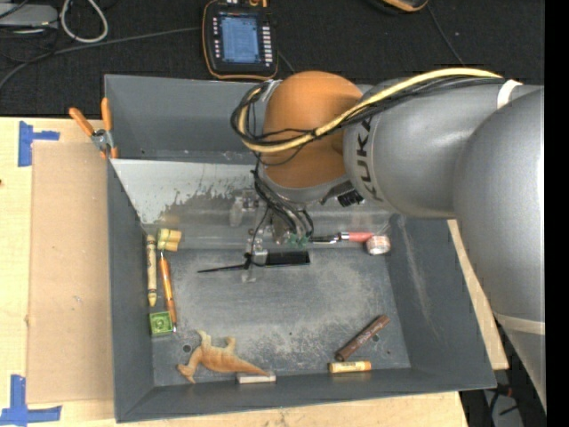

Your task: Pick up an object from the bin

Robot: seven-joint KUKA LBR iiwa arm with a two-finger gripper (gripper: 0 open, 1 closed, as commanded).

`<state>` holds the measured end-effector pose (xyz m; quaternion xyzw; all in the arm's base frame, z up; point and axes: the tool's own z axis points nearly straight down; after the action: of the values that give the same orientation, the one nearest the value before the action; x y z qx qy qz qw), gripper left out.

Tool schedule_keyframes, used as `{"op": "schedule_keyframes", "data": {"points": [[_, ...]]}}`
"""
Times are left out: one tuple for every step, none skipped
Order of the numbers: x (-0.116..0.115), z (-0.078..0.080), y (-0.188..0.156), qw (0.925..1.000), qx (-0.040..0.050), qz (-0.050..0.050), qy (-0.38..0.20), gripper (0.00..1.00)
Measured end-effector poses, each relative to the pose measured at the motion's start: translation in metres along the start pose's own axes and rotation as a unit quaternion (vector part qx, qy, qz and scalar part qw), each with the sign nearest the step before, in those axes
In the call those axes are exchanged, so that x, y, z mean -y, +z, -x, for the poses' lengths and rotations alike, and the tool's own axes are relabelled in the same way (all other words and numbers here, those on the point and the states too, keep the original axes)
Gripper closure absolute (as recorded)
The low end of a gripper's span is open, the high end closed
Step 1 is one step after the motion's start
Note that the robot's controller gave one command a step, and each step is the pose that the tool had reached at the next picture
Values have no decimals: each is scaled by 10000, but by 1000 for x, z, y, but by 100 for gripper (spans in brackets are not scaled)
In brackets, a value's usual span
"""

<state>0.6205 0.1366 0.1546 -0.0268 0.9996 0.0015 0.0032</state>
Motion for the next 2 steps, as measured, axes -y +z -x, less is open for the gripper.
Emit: {"op": "schedule_keyframes", "data": {"points": [[-1,-8,78,9934,-128,-12,-1141,0],[55,-4,85,9996,-16,8,-287,0]]}}
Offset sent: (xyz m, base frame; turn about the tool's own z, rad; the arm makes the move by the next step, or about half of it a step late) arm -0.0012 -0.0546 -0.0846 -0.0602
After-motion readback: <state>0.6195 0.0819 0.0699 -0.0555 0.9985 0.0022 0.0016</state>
